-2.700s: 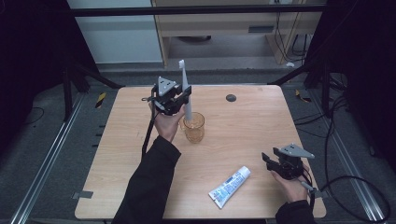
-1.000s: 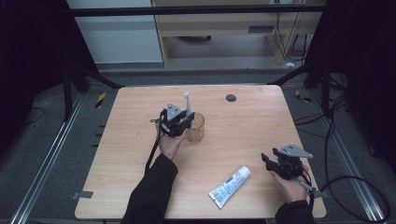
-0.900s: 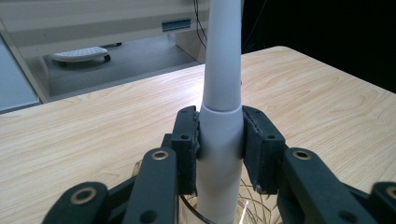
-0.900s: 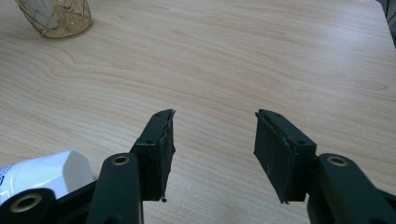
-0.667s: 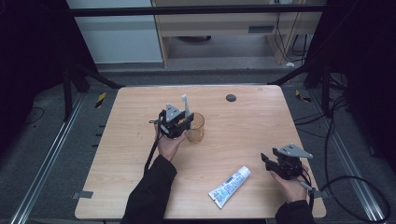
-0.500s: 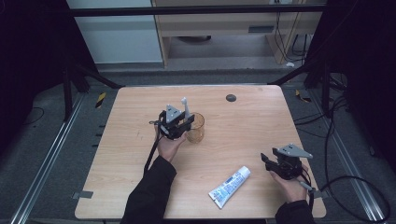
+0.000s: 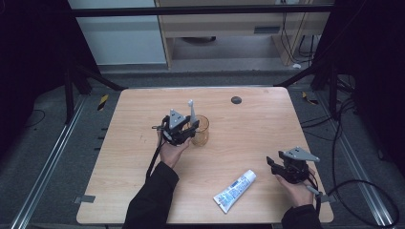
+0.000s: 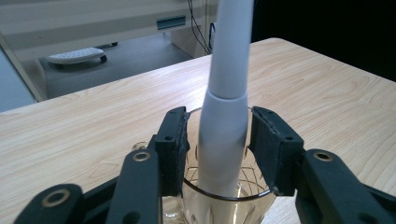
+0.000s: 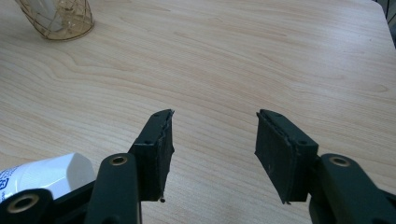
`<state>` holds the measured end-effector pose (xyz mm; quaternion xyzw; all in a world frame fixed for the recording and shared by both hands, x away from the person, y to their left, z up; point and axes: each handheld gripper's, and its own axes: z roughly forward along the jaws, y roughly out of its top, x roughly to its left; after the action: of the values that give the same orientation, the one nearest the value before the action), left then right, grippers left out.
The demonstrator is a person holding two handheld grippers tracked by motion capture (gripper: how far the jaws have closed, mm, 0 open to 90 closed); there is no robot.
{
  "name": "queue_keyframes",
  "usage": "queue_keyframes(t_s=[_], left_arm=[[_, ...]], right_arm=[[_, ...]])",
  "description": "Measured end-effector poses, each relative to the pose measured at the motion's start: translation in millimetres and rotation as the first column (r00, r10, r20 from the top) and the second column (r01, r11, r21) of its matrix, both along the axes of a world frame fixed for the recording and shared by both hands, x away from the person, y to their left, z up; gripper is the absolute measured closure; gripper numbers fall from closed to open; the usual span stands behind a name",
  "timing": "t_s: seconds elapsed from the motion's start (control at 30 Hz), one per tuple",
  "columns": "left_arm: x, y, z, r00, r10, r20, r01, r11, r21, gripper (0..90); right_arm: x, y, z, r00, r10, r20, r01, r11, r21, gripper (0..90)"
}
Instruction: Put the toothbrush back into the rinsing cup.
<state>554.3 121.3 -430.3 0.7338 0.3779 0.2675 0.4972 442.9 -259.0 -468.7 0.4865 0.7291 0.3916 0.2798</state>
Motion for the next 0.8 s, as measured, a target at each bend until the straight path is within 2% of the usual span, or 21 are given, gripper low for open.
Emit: queue_keyframes(t_s=[0.23,0.37,0.57,0.77,0.8], left_arm=[[-6.1,7.2,2.2,0.9998,0.007,-0.021,-0.006,0.9998,0.021,50.4],[-12.5,14.0,3.4,0.9990,0.010,-0.043,-0.008,0.9985,0.055,46.2],[-25.9,33.8,8.9,0.9974,0.027,-0.067,-0.020,0.9947,0.101,44.0],[-39.9,52.7,12.5,0.9969,0.039,-0.068,-0.030,0.9922,0.121,43.0],[-43.4,57.2,12.2,0.9962,0.038,-0.079,-0.027,0.9917,0.126,42.7]], right_arm=[[0.0,0.2,0.2,1.0000,-0.006,-0.003,0.006,1.0000,-0.001,44.3],[-0.5,0.4,1.4,0.9999,-0.011,0.005,0.011,0.9999,-0.004,42.0],[-1.6,1.4,4.4,0.9999,-0.012,0.011,0.012,0.9999,0.004,39.5],[-4.2,1.9,9.3,0.9997,-0.003,0.023,0.003,1.0000,0.009,39.7],[-5.1,2.1,10.4,0.9997,0.000,0.025,-0.001,0.9999,0.015,40.0]])
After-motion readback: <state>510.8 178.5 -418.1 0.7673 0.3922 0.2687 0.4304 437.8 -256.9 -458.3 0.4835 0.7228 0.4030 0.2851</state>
